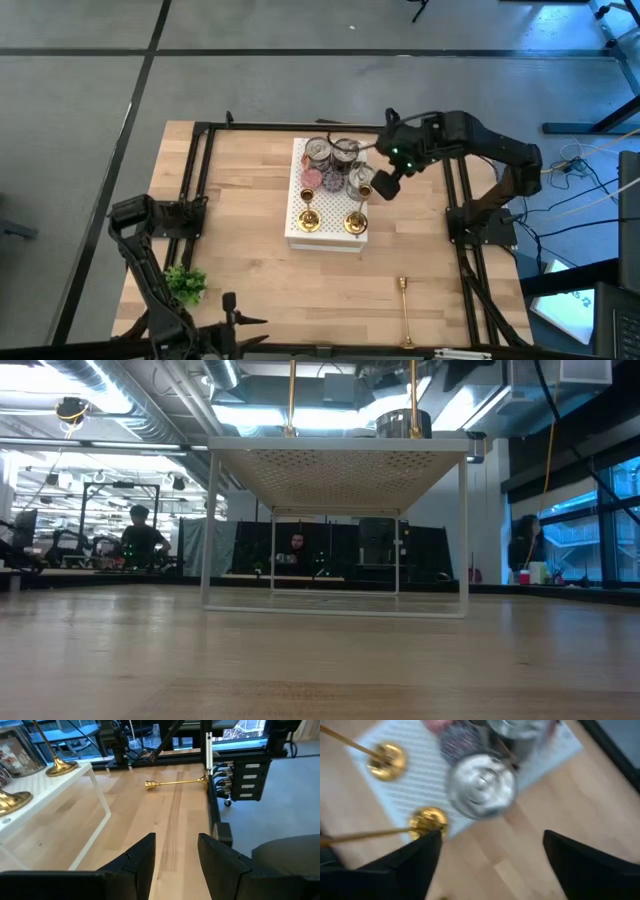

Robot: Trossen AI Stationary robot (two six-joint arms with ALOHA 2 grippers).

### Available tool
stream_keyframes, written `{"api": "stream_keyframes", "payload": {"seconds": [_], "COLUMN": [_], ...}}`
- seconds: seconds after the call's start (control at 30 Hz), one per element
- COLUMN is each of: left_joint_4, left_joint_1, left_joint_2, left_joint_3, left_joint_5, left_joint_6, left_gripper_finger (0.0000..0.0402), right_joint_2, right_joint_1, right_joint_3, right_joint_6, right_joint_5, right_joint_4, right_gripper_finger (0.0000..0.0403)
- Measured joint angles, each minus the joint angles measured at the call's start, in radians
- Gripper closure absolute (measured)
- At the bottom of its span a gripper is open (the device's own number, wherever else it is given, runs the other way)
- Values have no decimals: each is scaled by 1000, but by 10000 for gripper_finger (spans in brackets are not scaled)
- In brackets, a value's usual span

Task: Pick & Place candle stick holders
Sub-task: Put the silver scented candle on the shelf

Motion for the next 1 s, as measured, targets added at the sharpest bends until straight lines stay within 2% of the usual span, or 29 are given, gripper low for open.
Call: {"api": "stream_keyframes", "payload": {"seconds": [0.1,0.3,0.37,0.43,0.57,0.8,1.0], "left_joint_4": [0,8,8,8,8,8,9], "left_joint_1": [-13,-30,-34,-33,-24,-14,-12], "left_joint_2": [0,0,0,0,0,0,0], "left_joint_3": [0,0,0,0,0,0,0], "left_joint_5": [0,-3,-17,-25,-25,-24,-24], "left_joint_6": [-30,-39,-39,-39,-38,-29,-28], "left_gripper_finger": [258,258,258,258,258,258,258], "right_joint_2": [-47,-199,-259,-331,-484,-708,-764], "right_joint_1": [19,96,126,148,158,103,76], "right_joint_3": [-110,-339,-414,-499,-686,-931,-1044], "right_joint_6": [16,-87,-122,-155,-215,-266,-333], "right_joint_5": [68,158,222,242,141,127,171], "right_joint_4": [1,3,10,52,248,533,682], "right_gripper_finger": [112,292,337,367,392,396,397]}}
